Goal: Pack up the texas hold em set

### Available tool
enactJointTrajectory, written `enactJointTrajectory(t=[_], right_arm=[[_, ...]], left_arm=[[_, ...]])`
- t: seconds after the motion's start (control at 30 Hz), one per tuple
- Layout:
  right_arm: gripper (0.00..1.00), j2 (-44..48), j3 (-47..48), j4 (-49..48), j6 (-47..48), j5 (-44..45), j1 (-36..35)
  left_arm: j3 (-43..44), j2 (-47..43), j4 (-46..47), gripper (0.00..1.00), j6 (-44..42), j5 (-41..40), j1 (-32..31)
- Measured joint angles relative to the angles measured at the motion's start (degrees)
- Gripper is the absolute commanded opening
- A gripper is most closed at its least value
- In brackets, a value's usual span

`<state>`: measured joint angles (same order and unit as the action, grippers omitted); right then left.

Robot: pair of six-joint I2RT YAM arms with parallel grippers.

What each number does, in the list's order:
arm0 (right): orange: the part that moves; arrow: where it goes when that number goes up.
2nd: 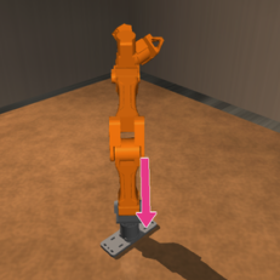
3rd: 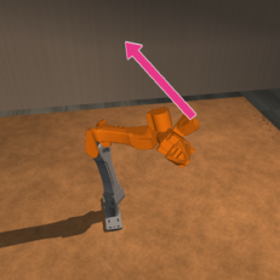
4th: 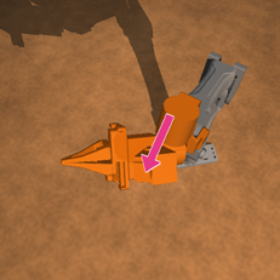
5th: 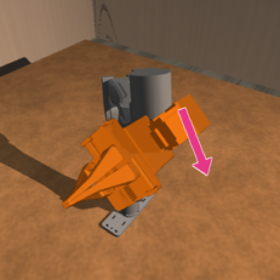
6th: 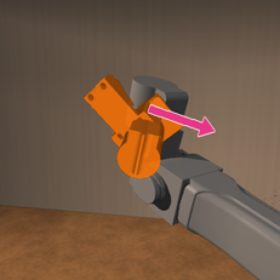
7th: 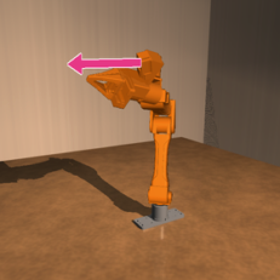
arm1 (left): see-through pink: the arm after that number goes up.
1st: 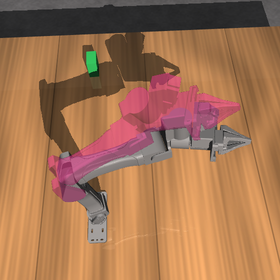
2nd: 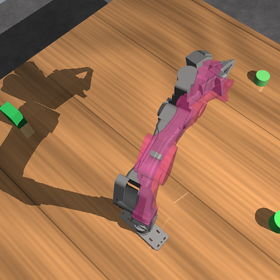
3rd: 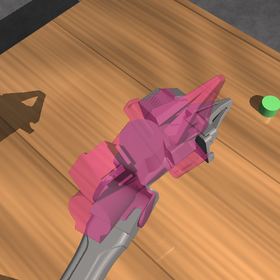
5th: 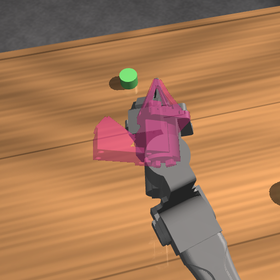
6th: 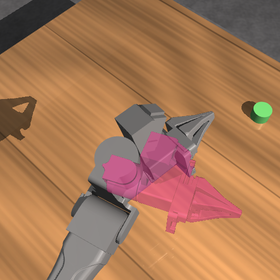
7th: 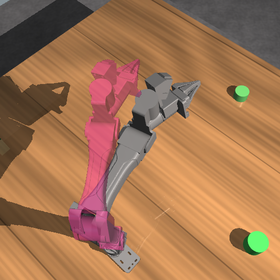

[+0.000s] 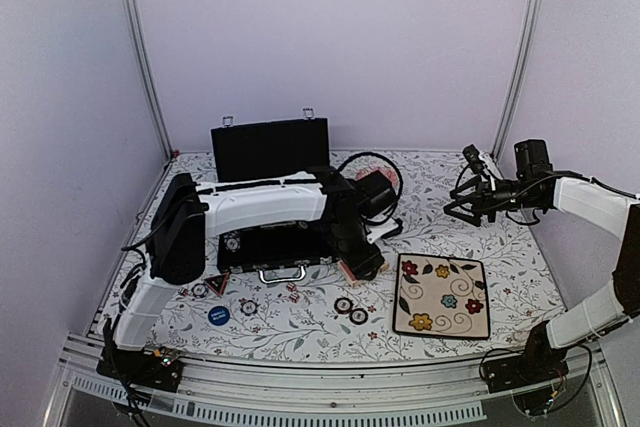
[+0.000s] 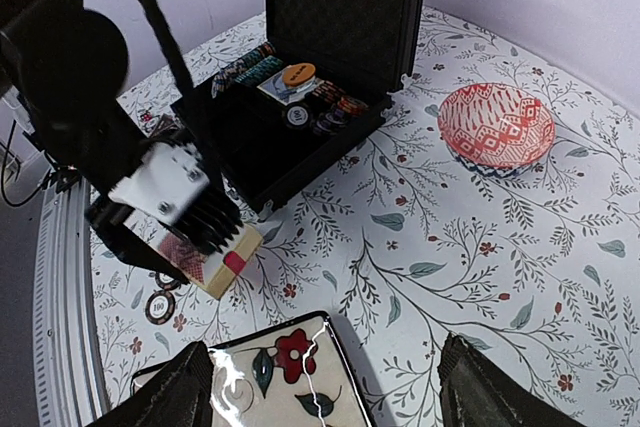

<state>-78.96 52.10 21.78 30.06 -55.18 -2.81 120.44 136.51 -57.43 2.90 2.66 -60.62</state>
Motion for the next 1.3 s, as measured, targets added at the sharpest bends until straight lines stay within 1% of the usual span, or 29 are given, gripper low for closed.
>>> enactJointTrajectory(t=[0.2,0.27,0.33,0.5,0.57,0.77,1.03,1.3], right_arm=[[0.78,-0.1,0.0,0.0,0.0,-0.2,0.0],[0.78,-0.3,0.0,0.0,0.0,-0.3,0.0],[0.78,-0.4,0.0,0.0,0.0,-0.2,0.0],[0.77,-1.2,0.0,0.0,0.0,-0.2,0.0],[0.77,-1.5,0.0,0.0,0.0,-0.2,0.0],[0.78,-1.6,0.0,0.0,0.0,-0.2,0.0],[0.77,-1.8,0.0,0.0,0.0,-0.1,0.0],[0.77,-1.8,0.0,0.0,0.2,0.1,0.0]], left_arm=[[-5.9,-13.7,3.0,0.62,-4.3,-2.4,1.9],[-10.3,-18.8,4.4,0.66,-6.4,-4.2,3.6],[-15.6,-23.0,5.5,0.67,-9.0,-6.1,6.0],[-31.6,-29.7,10.5,0.67,-18.0,-8.5,13.0],[-35.8,-30.6,12.4,0.67,-21.1,-8.2,16.0],[-41.8,-32.8,18.8,0.65,-27.4,-4.7,21.7],[-42.8,-32.1,23.3,0.66,-34.3,-1.0,22.4],[-42.6,-27.8,23.0,0.68,-38.0,-1.9,23.4]])
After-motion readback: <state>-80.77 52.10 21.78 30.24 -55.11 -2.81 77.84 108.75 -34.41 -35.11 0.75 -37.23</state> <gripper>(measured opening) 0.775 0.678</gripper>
